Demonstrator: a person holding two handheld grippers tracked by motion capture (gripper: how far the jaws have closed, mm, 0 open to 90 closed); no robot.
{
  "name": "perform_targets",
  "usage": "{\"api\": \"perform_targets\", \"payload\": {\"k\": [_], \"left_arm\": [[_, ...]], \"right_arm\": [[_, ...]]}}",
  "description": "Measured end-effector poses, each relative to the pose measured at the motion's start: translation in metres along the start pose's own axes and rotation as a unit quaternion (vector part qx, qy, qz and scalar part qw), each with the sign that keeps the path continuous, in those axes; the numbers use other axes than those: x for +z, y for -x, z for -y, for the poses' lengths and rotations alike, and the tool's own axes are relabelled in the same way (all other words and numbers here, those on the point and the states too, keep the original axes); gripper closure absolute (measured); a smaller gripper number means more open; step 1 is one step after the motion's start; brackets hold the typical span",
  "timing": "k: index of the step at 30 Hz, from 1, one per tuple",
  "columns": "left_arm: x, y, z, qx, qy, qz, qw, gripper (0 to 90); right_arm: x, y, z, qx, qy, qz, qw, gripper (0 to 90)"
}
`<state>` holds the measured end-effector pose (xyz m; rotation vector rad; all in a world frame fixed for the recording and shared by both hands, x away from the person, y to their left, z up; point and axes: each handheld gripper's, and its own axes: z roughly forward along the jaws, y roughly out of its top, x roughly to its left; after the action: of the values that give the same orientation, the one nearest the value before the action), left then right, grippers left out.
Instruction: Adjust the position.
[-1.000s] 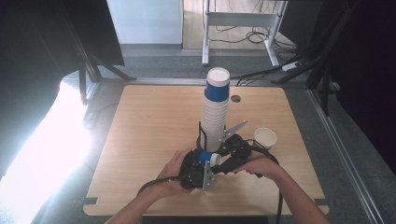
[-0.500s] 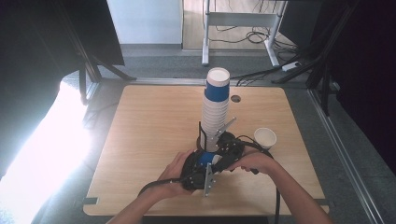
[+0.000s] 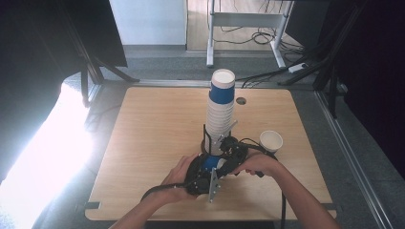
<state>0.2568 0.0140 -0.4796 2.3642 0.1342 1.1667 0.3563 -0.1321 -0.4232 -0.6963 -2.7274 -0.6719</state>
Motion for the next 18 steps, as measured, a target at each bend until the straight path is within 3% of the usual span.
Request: {"api": "perform_targets", "payload": {"k": [8,14,18], "left_arm": [[0.002,0.002,0.0,0.009,-0.003,0.001,1.0,17.6],[0.003,0.001,-0.001,-0.003,-0.004,0.021,0.9998,6.3],[0.0,-0.005,0.003,-0.032,0.004,0.025,0.9992,3.5]], "right_arm": [[0.003,0.002,0.003,-0.006,0.0,-0.002,1.0,26.6],[0.003,0.002,0.007,-0.008,0.011,0.005,0.9999,27.0],[-0.003,0.001,0.013,-0.011,0.036,0.006,0.9993,27.2]]}}
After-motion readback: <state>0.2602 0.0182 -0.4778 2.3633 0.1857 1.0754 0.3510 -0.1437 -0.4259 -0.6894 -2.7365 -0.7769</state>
